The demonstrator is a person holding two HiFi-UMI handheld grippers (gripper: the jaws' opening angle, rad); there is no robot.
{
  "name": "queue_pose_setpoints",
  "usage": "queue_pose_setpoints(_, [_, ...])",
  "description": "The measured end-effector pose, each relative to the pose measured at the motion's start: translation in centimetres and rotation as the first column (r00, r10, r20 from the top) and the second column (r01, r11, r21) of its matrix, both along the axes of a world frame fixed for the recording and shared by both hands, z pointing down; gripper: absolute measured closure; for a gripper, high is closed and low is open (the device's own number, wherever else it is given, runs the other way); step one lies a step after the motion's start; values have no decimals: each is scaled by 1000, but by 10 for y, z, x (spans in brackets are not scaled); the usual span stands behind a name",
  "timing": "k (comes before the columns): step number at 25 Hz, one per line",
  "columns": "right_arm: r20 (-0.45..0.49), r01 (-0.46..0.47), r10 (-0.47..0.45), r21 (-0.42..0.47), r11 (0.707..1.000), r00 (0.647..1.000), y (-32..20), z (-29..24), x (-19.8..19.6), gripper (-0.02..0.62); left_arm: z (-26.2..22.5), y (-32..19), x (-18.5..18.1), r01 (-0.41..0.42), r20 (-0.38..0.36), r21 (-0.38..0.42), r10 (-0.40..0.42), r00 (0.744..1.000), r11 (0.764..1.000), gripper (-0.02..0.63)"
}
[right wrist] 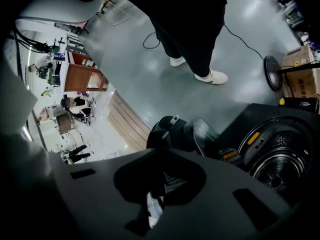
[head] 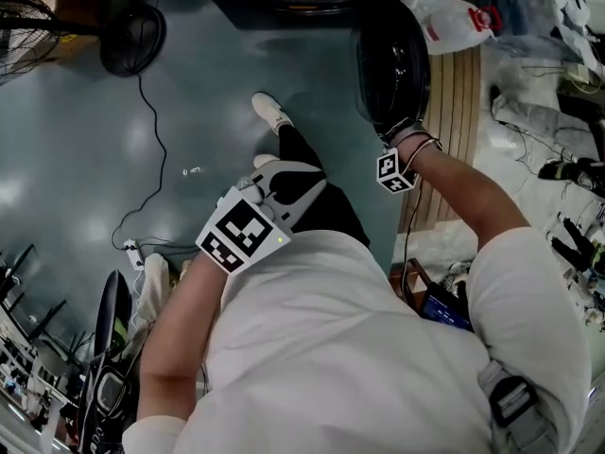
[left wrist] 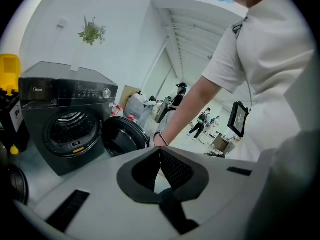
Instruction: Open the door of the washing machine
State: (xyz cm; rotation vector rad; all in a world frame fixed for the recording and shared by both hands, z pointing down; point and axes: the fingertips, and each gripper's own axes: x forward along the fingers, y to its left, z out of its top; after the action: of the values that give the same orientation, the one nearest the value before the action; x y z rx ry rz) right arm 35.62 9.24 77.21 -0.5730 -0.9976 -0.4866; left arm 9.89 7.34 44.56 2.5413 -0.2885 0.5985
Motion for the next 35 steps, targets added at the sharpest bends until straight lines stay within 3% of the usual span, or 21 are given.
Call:
queue_pose_setpoints(15, [12, -47, 47, -5, 999, 999, -5, -7, -5, 586, 0, -5, -9, 26, -5, 1, -26, 1000, 1000, 589])
queue_pose_setpoints(21, [82, -191, 194, -35, 981, 978, -6, -19, -23, 586, -5, -8, -15, 41, -7, 13, -41, 999, 999, 589])
queue_pose_setpoints(27, [162, -400, 402, -50, 915, 901, -22, -38, -51, 586, -7, -12, -28, 62, -3, 39, -62, 998, 997, 589])
queue_pose_setpoints(32, [223, -481, 474, -25, 876, 852, -36, -60, -65, 586, -12, -10, -34, 88, 1, 57, -88, 996, 994, 589])
queue_pose_setpoints(33, [249, -518, 506, -20, 855, 826, -40, -66, -68, 586, -13, -9, -35, 97, -2, 62, -97, 995, 993, 589])
queue_pose_setpoints(35, [321, -628, 606, -41, 777, 728, -47, -81, -81, 586, -13, -5, -38, 121, -8, 65, -121, 993, 990, 589])
